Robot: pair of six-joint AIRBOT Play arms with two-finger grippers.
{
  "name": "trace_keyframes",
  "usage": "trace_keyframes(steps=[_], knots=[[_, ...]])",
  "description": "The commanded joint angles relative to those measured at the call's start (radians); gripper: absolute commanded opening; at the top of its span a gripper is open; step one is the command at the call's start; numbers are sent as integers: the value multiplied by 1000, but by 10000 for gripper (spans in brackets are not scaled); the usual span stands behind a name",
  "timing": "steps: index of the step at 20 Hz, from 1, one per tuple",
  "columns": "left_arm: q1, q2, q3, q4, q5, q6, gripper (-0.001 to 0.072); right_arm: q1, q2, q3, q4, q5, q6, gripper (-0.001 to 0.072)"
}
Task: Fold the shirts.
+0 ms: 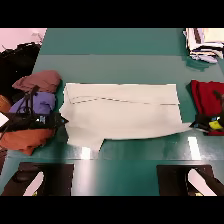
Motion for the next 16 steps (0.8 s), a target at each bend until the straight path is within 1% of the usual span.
trace_keyframes(steps=[1,4,6,7,9,13,16], knots=[[0,-71,106,70,64,-18,24,44,-61,158,-6,-4,5,13],[1,-236,196,71,163,14,25,105,-199,284,-6,-38,7,13],[1,-366,277,71,233,16,25,128,-295,367,-6,-58,17,13],[1,-426,320,71,254,17,25,132,-339,406,-5,-62,23,13],[0,-547,414,70,293,47,25,132,-426,488,21,-86,24,13],[0,-760,578,69,322,64,26,132,-594,641,92,-110,24,13],[0,-865,657,64,327,69,25,133,-713,733,164,-107,24,14]])
